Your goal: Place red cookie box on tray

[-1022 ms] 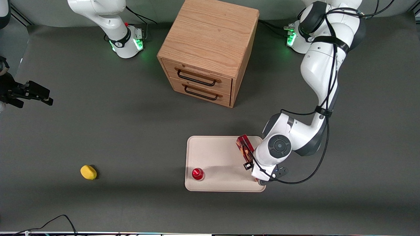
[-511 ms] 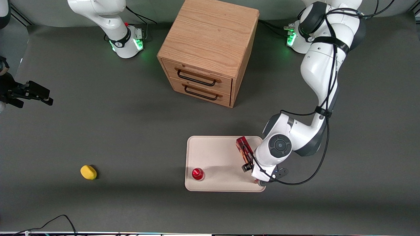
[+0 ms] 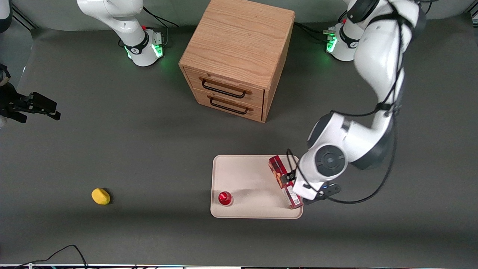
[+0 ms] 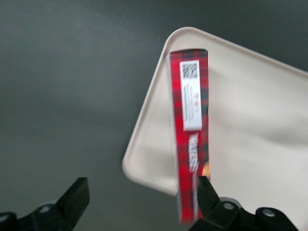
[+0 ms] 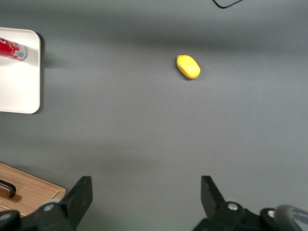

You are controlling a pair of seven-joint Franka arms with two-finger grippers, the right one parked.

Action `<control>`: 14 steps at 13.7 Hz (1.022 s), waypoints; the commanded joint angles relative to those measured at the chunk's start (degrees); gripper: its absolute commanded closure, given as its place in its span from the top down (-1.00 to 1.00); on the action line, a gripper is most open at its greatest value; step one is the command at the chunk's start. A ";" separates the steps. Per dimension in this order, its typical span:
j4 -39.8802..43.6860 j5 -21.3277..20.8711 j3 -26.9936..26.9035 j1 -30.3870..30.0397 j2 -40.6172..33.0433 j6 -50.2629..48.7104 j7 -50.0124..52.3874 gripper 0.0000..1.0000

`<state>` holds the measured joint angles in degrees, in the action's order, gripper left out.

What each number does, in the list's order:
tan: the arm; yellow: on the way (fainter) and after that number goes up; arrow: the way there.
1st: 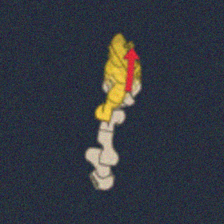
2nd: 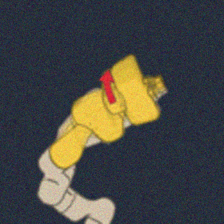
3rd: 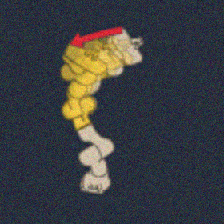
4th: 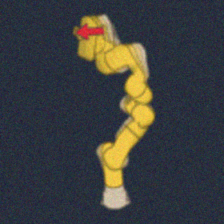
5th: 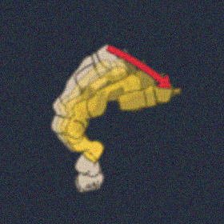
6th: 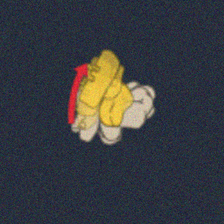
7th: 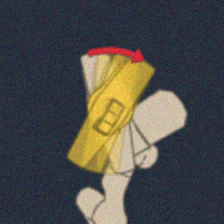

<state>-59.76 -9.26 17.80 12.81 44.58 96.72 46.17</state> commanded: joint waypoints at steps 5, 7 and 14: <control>-18.98 4.34 -0.14 -12.53 -27.59 -13.37 -24.00 1.00; -22.31 4.69 -0.14 -16.48 -33.65 -16.38 -29.87 1.00; -31.83 6.36 -25.33 -6.58 -48.71 -19.28 -51.52 1.00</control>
<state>-87.35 -3.24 -1.06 0.68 0.97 77.75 -3.12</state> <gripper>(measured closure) 0.000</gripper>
